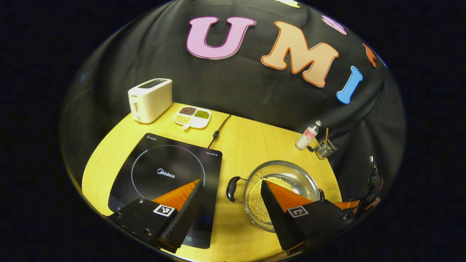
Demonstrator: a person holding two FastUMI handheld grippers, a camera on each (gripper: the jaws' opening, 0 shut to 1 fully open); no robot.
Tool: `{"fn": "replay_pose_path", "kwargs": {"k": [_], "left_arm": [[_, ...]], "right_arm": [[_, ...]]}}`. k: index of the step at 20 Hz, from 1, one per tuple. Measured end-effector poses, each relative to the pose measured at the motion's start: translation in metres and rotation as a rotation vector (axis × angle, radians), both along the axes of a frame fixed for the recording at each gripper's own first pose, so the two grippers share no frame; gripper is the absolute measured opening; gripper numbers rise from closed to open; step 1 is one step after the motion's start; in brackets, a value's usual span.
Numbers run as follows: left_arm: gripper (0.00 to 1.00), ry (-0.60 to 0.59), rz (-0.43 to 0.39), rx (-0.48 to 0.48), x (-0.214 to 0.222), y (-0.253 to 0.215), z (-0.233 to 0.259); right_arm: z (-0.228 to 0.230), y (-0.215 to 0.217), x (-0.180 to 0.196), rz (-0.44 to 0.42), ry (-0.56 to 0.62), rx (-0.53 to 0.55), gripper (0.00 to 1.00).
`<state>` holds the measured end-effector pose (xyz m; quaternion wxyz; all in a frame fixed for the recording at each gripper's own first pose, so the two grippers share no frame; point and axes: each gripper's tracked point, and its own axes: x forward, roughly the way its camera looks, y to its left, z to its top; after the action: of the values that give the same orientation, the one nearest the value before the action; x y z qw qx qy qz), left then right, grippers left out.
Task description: First push the handle of the pot to place it horizontally, then grasp the pot with both hands and set it on the induction cooktop.
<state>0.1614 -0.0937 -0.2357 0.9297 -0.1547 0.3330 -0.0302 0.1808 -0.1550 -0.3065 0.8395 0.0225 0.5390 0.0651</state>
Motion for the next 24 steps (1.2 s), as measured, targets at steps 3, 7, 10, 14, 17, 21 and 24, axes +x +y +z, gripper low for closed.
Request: {"fn": "replay_pose_path", "kwargs": {"k": [3, 7, 10, 14, 17, 21, 24], "left_arm": [[0.96, 0.084, -0.075, -0.012, 0.013, -0.009, -0.024], [0.96, 0.183, -0.104, -0.041, 0.031, -0.018, -0.054], [0.96, 0.240, -0.123, -0.039, 0.038, -0.023, -0.074], [0.96, 0.290, -0.145, -0.023, 0.043, -0.026, -0.092], [0.95, 0.321, -0.150, -0.004, 0.047, -0.027, -0.103], [0.91, 0.355, -0.160, -0.011, 0.050, -0.036, -0.115], [0.85, 0.390, -0.184, 0.009, 0.048, -0.042, -0.130]], "right_arm": [[0.013, 0.032, 0.019, -0.019, -0.020, 0.144, 1.00], [-0.008, 0.041, 0.029, -0.013, 0.015, 0.138, 0.93], [-0.020, 0.052, 0.031, 0.022, 0.048, 0.138, 1.00], [-0.038, 0.063, 0.041, 0.029, 0.084, 0.153, 0.94], [-0.049, 0.067, 0.043, 0.018, 0.113, 0.168, 1.00], [-0.063, 0.071, 0.045, 0.006, 0.152, 0.174, 0.90], [-0.073, 0.075, 0.044, -0.009, 0.179, 0.186, 0.87]]}}
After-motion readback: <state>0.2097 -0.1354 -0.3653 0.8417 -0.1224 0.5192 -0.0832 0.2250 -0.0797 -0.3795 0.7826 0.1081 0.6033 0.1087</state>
